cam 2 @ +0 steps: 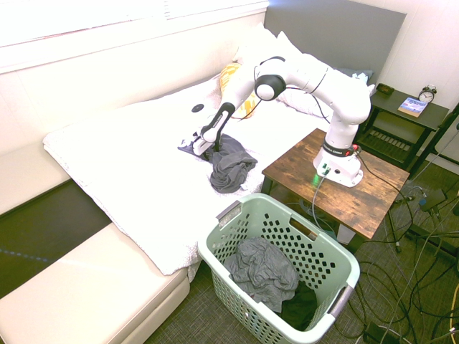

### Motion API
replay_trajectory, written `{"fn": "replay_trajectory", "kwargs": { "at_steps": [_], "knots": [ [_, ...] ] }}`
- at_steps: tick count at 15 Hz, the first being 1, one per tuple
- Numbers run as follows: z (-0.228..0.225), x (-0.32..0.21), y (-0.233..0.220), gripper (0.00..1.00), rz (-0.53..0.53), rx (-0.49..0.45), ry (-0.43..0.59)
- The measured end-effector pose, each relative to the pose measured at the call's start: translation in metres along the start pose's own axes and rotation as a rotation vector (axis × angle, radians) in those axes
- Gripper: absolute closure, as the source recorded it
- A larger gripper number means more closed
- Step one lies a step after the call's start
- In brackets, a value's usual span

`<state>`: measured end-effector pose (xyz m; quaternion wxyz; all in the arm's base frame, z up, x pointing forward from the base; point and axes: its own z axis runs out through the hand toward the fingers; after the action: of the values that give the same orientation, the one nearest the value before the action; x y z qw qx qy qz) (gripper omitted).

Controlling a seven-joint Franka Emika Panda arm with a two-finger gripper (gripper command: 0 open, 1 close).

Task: Put my clothes in the laundry bag

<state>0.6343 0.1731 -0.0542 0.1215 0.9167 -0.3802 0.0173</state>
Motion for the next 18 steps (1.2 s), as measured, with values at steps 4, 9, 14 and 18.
{"fn": "replay_trajectory", "kwargs": {
  "at_steps": [4, 9, 14, 18],
  "knots": [
    [0.0024, 0.0097, 0.0039, 1.0, -0.016, 0.021, -0.05],
    [0.0023, 0.0084, 0.003, 1.0, -0.015, 0.028, -0.069],
    [0.0045, 0.012, 0.0061, 1.0, -0.031, 0.04, -0.099],
    [0.0014, 0.0084, 0.0054, 1.0, -0.038, 0.037, -0.1]
  ]
}}
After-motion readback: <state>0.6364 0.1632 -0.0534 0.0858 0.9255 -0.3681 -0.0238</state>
